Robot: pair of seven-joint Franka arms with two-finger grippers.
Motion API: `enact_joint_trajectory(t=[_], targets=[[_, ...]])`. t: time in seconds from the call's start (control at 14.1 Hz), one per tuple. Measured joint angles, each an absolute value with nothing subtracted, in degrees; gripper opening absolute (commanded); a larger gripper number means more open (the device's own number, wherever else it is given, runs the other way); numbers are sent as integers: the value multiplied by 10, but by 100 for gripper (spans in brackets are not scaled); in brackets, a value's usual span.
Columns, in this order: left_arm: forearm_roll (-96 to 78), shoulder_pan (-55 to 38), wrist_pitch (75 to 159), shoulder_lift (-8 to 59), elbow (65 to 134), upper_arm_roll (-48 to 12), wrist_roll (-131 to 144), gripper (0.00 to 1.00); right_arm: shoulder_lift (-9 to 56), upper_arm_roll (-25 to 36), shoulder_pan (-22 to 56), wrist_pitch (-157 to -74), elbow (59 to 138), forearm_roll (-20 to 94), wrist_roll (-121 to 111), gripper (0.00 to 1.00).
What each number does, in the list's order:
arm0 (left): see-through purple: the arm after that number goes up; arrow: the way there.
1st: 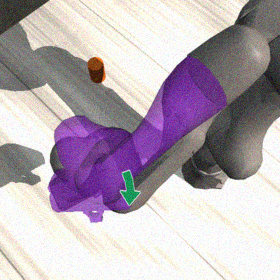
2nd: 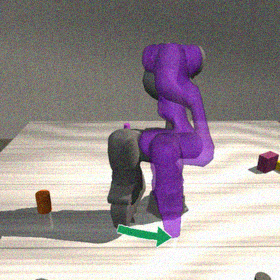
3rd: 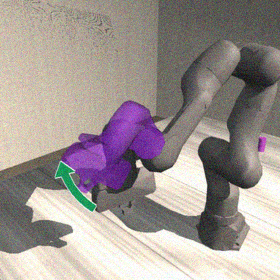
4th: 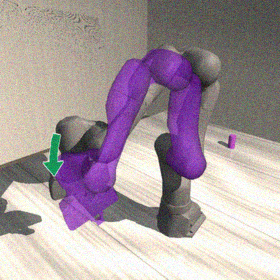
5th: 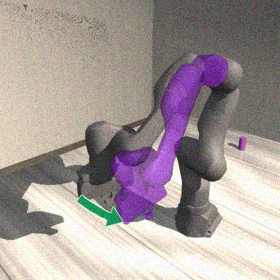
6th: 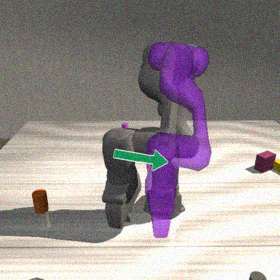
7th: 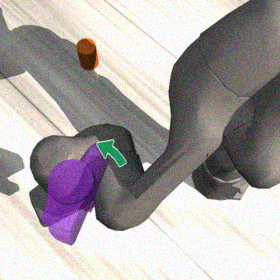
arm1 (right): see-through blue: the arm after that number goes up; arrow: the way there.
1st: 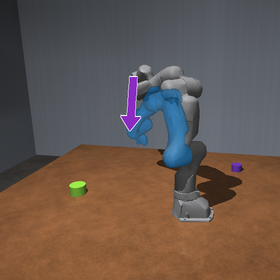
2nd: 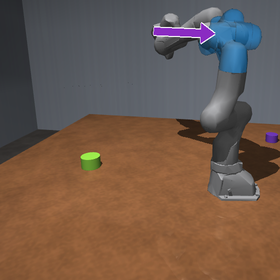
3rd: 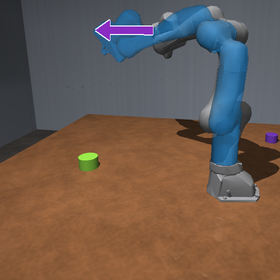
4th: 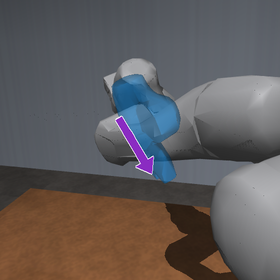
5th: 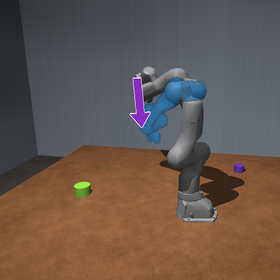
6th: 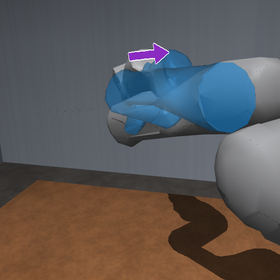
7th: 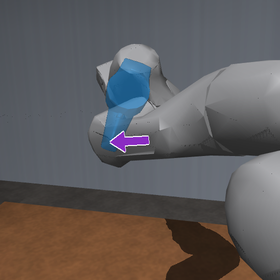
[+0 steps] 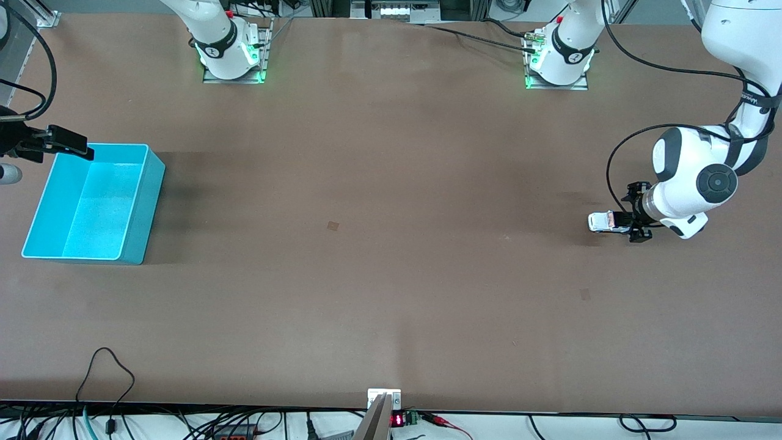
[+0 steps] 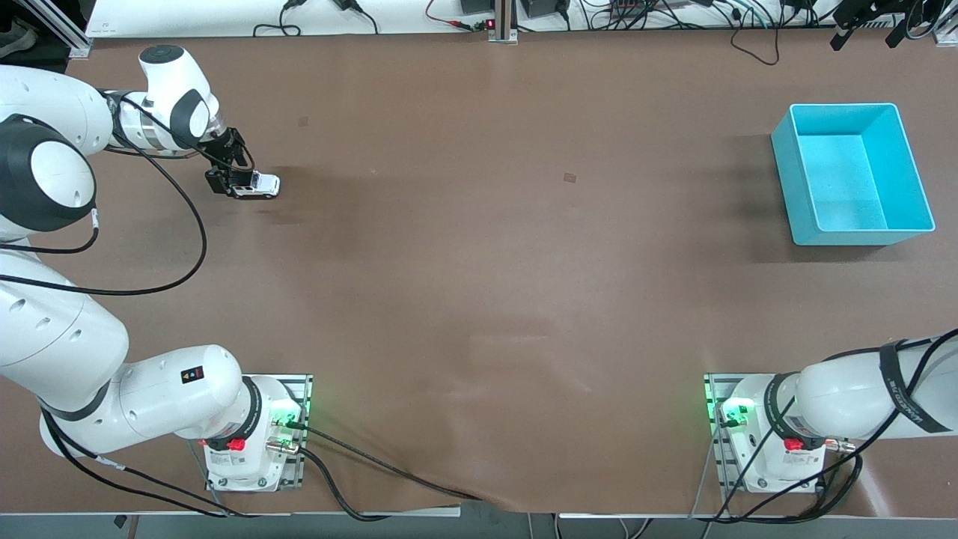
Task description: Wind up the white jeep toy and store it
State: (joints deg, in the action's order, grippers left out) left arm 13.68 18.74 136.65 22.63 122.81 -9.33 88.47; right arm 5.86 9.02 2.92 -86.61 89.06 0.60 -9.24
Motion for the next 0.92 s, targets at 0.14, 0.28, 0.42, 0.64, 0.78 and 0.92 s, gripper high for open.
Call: enact_joint_trajectory(t=[0.14,0.28,0.42,0.64,0.78,0.92], targets=[[137,188,1371,228,1228,-93,885,98,59,90,29,-866,891,6,-92,100],[137,188,1373,230,1228,-93,885,97,59,90,29,-866,891,6,-92,100],[137,189,1384,233,1231,-93,885,96,59,90,29,-866,891,6,-92,100],[137,195,1400,238,1240,-93,885,90,59,90,29,-866,891,6,-92,100],[137,198,1401,238,1246,-93,886,80,59,90,29,-866,891,6,-92,100],[136,201,1403,238,1248,-93,894,69,59,90,29,-866,891,6,-92,100]])
